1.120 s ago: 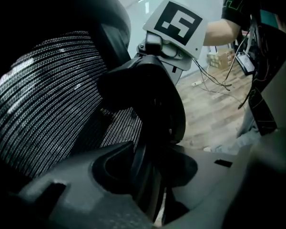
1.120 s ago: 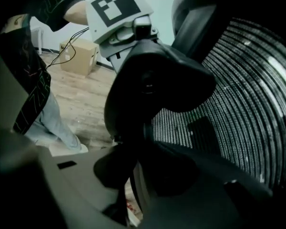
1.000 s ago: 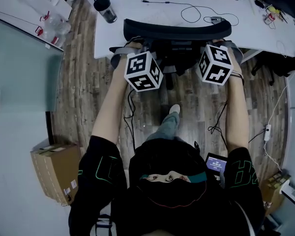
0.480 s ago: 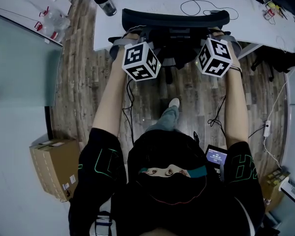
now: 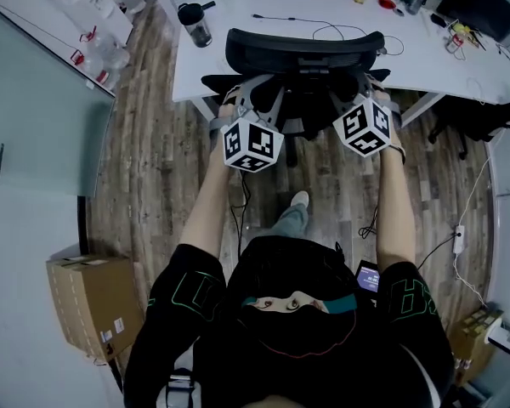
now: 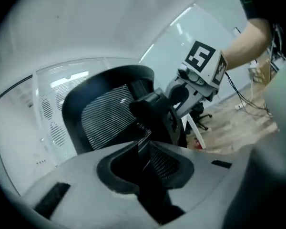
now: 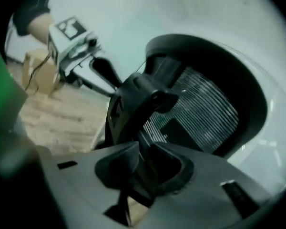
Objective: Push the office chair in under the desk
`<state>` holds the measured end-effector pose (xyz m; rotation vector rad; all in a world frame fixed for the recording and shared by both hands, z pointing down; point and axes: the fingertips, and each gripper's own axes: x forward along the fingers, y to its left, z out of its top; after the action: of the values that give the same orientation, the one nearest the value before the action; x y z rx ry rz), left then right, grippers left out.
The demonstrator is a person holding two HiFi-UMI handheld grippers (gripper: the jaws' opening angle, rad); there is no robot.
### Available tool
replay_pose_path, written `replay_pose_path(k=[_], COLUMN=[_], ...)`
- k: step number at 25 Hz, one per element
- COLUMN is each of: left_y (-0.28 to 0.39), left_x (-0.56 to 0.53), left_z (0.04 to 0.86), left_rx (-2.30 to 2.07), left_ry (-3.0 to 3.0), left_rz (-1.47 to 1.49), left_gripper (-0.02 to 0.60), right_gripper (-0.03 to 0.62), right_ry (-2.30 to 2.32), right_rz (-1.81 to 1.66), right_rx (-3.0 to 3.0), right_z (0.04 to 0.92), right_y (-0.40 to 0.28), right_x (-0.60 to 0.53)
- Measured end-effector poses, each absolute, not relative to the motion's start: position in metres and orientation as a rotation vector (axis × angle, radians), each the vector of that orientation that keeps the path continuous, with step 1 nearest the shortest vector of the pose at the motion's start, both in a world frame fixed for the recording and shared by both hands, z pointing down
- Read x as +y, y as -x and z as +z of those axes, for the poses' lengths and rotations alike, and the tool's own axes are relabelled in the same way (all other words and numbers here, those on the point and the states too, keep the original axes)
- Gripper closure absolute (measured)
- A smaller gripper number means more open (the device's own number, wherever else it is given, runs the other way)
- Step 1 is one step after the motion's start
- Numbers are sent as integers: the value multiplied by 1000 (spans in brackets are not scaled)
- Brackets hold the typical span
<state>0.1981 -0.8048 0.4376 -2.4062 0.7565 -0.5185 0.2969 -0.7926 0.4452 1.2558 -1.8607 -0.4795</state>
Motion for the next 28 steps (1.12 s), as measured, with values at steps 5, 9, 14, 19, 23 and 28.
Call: replay_pose_path(k=[5,9,14,19,23,28], left_y=[-168,-145,-121,-110,-109,-110], left_x=[-786,-777,-751,-726,-712,-703], left_z=[422,411,430,429,435,434], left_rx=[955,1208,1382,1382,1358,1334], left_ry=[2620,2769,2875,2870,2859,2848], left_rz=[-314,-100,-67,-56,-90,-125], left_gripper=[536,572,574,574,574,574], right_gripper=[541,589,591,591,591,591], right_ry=[-1525,-1791,-2109,-2262,-2234,-2226], right_rz=[-231,-31,220,324,292,256], right_rx=[-2118,-2379,-2369,-2185,-2199,-2199], right_z=[443,423,419,428,431,428], right_y=[-287,-278,-285,-300,-290,-284], right_x=[-759,-732,-701,-677,-667,-662])
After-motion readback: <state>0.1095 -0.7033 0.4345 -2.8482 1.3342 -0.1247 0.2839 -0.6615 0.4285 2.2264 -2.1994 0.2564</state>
